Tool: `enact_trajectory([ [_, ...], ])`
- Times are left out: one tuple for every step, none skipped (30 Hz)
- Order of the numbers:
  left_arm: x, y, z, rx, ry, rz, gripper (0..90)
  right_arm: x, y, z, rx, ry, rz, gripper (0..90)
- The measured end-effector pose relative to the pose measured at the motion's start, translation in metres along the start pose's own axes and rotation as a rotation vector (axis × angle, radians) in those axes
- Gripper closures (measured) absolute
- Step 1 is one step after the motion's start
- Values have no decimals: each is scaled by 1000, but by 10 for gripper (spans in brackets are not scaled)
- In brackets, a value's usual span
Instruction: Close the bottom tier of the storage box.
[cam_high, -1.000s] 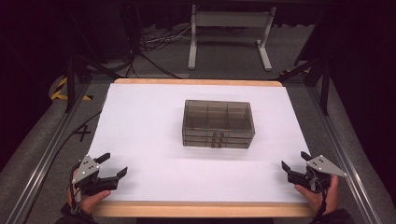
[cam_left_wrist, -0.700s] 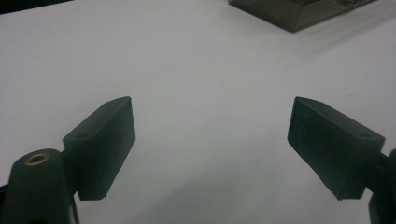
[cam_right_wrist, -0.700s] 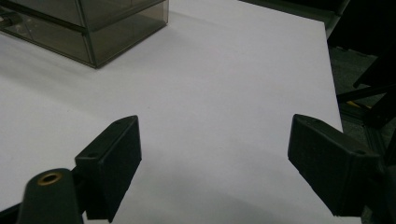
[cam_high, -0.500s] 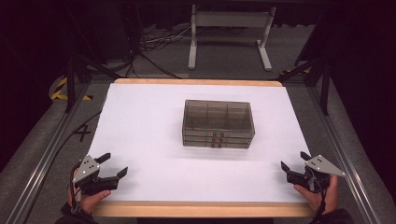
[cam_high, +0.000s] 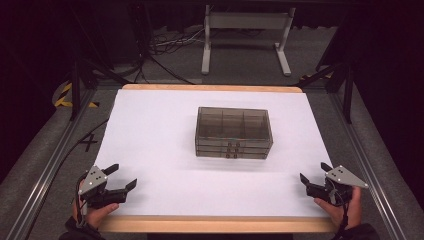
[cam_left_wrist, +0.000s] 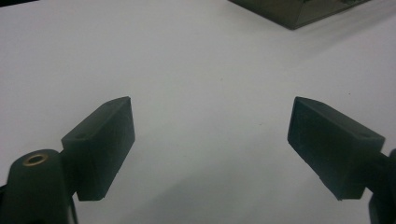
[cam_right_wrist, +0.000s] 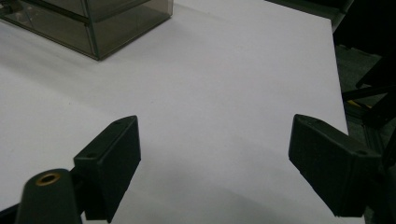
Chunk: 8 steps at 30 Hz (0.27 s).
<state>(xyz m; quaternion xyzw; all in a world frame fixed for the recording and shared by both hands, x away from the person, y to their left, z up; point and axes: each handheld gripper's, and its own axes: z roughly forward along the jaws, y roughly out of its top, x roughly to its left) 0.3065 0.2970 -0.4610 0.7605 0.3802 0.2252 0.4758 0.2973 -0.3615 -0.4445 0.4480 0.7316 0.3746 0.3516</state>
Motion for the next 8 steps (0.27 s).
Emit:
enact_trajectory([
  [0,0,0,2,0,1,154,0,0,0,1,1,-2,176],
  [0,0,0,2,0,1,153,0,0,0,4,3,-3,173],
  [0,0,0,2,0,1,152,0,0,1,6,3,-4,171],
  [0,0,0,2,0,1,151,0,0,1,7,2,-4,171],
  [0,0,0,2,2,-1,152,1,0,1,8,1,-5,170],
  [0,0,0,1,3,-1,152,1,0,1,9,1,-6,167],
  [0,0,0,1,3,-1,151,1,0,1,10,4,-7,165],
  [0,0,0,3,1,0,152,1,0,1,14,7,-9,164],
])
